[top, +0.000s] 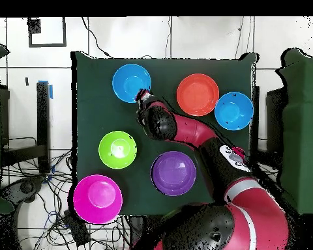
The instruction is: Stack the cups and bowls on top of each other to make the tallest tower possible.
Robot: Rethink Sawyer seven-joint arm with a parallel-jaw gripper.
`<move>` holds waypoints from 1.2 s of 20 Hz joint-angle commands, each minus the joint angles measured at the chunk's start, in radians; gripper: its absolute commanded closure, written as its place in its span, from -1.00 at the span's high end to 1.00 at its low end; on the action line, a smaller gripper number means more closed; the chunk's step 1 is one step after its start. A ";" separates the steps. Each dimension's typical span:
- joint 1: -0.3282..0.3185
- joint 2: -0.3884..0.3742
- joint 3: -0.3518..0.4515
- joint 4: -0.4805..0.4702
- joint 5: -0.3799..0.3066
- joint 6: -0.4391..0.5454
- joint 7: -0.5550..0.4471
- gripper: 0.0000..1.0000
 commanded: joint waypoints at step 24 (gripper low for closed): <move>0.091 0.032 -0.018 -0.008 -0.032 -0.050 0.091 1.00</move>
